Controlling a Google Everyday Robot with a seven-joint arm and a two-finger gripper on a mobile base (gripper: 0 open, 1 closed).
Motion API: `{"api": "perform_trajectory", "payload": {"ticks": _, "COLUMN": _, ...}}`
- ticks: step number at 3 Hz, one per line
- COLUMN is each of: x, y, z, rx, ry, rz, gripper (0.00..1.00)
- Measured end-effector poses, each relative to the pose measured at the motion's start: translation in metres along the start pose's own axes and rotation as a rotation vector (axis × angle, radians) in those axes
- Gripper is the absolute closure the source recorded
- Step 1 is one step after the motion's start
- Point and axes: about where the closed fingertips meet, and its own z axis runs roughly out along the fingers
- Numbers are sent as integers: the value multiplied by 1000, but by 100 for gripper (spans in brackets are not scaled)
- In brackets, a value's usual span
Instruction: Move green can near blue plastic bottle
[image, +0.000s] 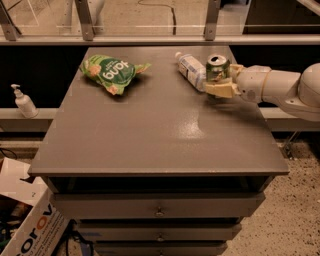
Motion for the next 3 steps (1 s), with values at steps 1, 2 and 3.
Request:
{"api": "perform_trajectory", "payload": {"ticks": 1, "x": 7, "y": -11, "z": 22, "rx": 27, "ry": 17, "rz": 2, "gripper": 100}}
{"api": "perform_trajectory", "payload": {"ticks": 2, "x": 10, "y": -27, "z": 36, "rx": 58, "ry": 29, "rz": -1, "gripper": 100}}
{"api": "perform_trajectory", "payload": {"ticks": 3, "x": 8, "y": -44, "z": 46, "rx": 95, "ry": 31, "rz": 3, "gripper": 100}}
